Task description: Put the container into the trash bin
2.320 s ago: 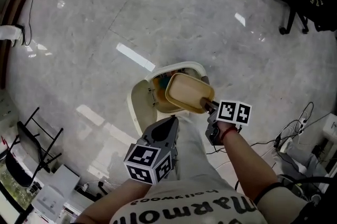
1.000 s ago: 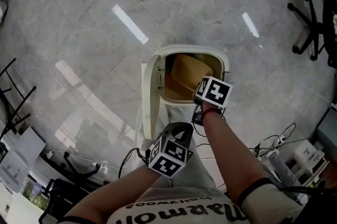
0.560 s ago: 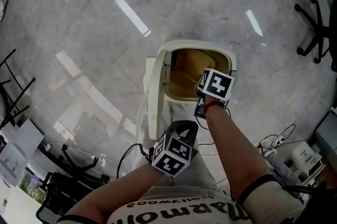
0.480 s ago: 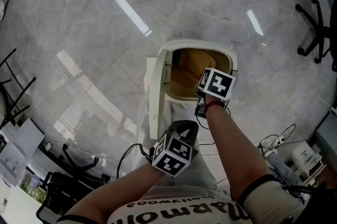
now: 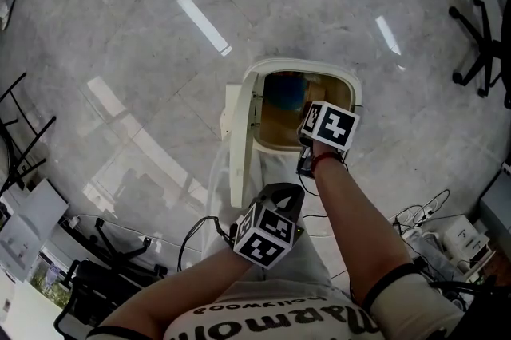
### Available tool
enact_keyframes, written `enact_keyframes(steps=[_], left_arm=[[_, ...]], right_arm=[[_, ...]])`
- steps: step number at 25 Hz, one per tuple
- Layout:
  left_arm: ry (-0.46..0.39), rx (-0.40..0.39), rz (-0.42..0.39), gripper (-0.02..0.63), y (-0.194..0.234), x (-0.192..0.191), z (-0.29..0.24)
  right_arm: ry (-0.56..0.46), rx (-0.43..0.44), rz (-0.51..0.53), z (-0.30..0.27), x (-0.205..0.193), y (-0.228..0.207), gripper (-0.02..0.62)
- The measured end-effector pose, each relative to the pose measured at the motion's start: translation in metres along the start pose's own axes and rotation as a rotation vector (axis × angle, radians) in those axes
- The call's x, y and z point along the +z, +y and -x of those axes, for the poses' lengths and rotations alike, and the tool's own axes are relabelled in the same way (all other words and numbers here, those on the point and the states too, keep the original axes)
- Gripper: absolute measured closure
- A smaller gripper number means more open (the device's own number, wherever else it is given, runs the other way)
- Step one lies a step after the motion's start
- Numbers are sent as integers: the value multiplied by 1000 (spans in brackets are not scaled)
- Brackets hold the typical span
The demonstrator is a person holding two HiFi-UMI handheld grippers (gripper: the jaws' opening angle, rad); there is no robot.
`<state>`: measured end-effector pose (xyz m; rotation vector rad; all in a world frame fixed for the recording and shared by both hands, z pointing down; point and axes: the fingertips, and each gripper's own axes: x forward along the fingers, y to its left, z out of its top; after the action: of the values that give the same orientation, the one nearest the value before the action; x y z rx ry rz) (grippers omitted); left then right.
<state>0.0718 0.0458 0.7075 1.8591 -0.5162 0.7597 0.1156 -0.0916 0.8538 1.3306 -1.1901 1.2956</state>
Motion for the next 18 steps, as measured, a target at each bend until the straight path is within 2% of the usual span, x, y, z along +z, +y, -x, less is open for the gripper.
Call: enact_keyframes(steps=[10,14,18], left_arm=[[-18,25,-22,612,-11,12,19],[-37,38,-22,612,-27,30,38],[-74,69,-36,612,-39,64,60]], right_arm=[[-1,23,-76,30,-7,-12,403],[2,115,-98,70,-8,-10,403],[-52,204,-83,119,10,-9,403]])
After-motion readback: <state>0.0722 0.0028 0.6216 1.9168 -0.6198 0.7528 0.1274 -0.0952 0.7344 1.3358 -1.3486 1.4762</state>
